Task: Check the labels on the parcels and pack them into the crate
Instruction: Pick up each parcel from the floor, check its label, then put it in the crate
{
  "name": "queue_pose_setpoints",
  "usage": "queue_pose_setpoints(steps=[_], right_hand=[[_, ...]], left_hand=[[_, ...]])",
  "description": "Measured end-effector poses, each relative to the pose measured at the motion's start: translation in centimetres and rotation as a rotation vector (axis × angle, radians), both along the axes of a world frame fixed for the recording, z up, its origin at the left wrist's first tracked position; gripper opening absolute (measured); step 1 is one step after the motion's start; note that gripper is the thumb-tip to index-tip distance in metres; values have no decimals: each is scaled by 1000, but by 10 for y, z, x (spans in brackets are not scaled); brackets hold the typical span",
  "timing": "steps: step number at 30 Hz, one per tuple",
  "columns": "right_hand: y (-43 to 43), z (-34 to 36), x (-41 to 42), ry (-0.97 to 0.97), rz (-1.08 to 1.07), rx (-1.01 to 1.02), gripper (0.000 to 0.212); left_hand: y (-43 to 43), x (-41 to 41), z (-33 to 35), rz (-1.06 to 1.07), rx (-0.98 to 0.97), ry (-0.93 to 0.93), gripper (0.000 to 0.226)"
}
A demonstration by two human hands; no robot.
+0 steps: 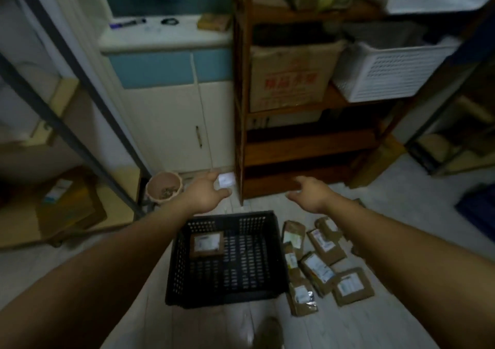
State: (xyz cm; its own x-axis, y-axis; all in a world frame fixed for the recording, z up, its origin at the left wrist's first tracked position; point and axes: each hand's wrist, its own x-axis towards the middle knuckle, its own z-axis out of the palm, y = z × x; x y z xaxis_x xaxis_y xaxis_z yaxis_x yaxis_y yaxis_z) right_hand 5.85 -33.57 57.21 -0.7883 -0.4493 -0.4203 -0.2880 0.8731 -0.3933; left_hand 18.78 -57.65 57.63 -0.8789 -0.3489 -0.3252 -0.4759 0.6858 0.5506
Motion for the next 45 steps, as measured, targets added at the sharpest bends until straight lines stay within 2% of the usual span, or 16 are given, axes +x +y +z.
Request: queue_pose_setpoints(steps=[4,11,20,23,29,36,45], right_hand=[[59,57,34,114,-122,-14,70],[164,131,95,192,-246,22,66],[334,177,141,272,-341,53,62],[405,176,140,263,-334,63,62],[509,153,116,180,-370,73,64],[532,109,58,92,-366,63,65],[548,41,-38,-82,-281,56,66]], left_hand=[[48,-1,59,-120,72,80,76],[143,16,118,-304,66,59,80],[308,7,171,-468,41,162,74],[378,-4,165,-447,90,177,75],[475,-18,123,-433,72,69,77],[490,-65,76,-401,43,-49,79],[508,-134,0,-278,114,-213,78]])
